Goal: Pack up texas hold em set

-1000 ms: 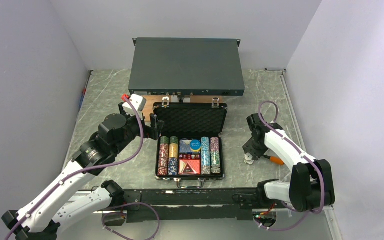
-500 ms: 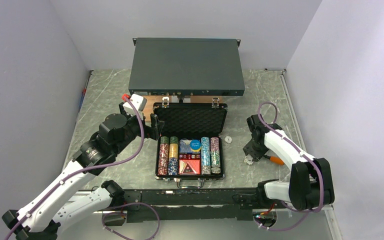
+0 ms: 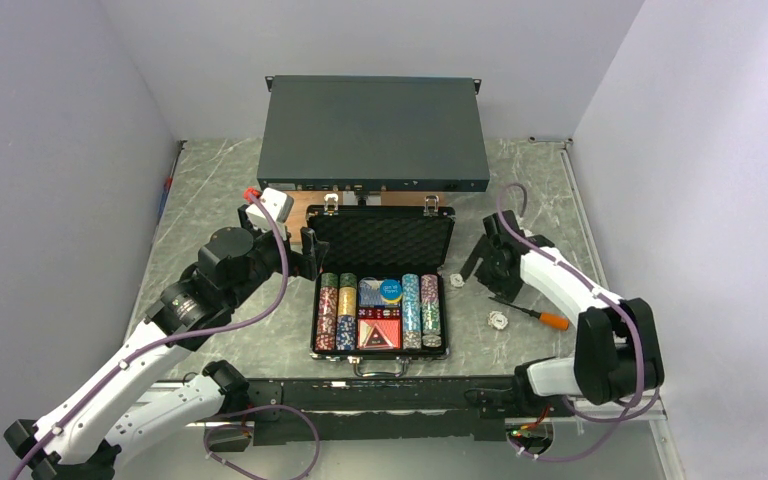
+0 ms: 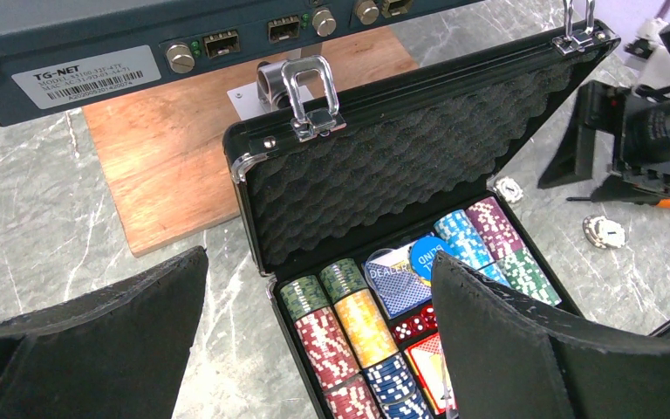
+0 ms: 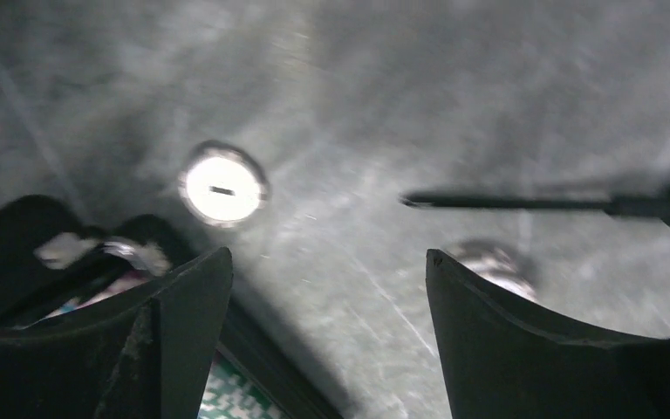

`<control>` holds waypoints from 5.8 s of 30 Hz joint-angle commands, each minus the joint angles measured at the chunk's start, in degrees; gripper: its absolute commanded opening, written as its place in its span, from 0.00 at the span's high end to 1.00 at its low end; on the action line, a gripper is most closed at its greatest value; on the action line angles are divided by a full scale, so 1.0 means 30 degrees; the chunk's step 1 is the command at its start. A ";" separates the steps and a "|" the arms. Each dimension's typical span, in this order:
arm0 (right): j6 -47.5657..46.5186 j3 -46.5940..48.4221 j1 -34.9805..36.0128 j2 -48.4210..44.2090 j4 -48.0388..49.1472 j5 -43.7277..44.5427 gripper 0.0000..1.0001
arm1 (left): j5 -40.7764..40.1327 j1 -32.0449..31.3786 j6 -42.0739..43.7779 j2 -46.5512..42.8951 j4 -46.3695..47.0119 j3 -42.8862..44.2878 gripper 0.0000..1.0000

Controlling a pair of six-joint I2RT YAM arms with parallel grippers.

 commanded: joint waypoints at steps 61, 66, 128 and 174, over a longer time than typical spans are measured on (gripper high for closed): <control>-0.0667 0.1002 0.3320 0.2985 -0.0604 0.0838 0.36 | 0.0379 0.0072 -0.0016 0.0147 0.0610 0.0181 0.01; -0.0302 0.0920 0.3786 0.3273 -0.0411 0.0871 0.38 | 0.0334 0.0072 -0.0010 0.0142 0.0578 0.0195 0.01; -0.2296 0.0654 0.2817 0.2550 0.1322 -0.0837 0.42 | 0.0404 0.0071 -0.0024 0.0269 0.0590 0.0163 0.01; -0.0926 0.0352 0.3030 0.1221 -0.0360 0.1604 0.78 | 0.0380 0.0058 -0.0016 0.0317 0.0571 0.0209 0.01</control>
